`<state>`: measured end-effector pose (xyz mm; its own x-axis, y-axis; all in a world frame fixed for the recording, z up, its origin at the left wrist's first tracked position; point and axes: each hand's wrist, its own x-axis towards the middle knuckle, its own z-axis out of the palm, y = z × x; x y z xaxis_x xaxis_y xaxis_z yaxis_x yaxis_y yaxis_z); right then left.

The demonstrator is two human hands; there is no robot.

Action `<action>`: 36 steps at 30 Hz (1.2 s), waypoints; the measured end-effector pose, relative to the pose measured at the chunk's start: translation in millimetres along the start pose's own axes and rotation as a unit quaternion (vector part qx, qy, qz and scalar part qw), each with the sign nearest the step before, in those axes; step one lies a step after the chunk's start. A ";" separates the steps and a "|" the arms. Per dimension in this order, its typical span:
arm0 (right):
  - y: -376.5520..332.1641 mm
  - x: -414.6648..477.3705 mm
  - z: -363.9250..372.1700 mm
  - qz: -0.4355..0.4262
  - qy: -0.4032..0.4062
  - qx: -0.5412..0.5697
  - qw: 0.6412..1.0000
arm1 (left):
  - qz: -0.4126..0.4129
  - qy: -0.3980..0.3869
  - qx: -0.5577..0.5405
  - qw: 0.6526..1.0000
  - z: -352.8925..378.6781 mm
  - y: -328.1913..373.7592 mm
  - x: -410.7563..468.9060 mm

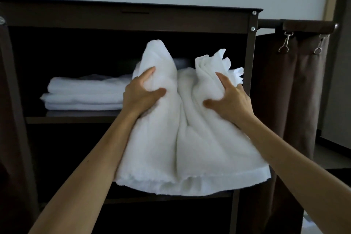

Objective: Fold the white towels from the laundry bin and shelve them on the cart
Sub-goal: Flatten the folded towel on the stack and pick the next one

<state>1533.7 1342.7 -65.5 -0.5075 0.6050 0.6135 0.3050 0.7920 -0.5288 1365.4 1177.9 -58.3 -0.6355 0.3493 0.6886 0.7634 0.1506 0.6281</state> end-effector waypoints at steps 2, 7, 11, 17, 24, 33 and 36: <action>-14.7 9.2 -8.9 -0.026 0.003 -0.044 0.999 | -0.024 -0.023 -0.005 0.999 4.1 0.5 11.9; -41.1 42.5 -24.8 -0.050 -0.009 -0.130 0.990 | -0.063 -0.078 -0.010 0.995 16.5 9.7 50.6; -43.8 76.2 -18.4 -0.050 -0.025 -0.174 0.983 | -0.053 -0.128 0.024 0.990 29.4 23.9 85.3; -36.2 124.2 -8.7 -0.061 -0.058 -0.190 0.978 | -0.073 -0.174 0.026 0.982 49.2 24.0 127.4; -20.1 164.9 10.2 -0.024 -0.092 -0.176 0.980 | -0.084 -0.193 0.050 0.976 75.0 5.7 168.2; 18.3 209.3 47.5 0.004 -0.035 -0.138 0.990 | -0.107 -0.152 0.054 0.981 94.4 -29.8 197.6; 27.4 206.7 49.6 0.016 -0.017 -0.129 0.991 | -0.105 -0.157 0.088 0.978 93.4 -21.2 197.9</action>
<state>1397.1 1485.4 17.7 -0.5197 0.6299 0.5772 0.5146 0.7701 -0.3770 1234.3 1330.2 30.8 -0.7351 0.5558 0.3882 0.6450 0.3972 0.6528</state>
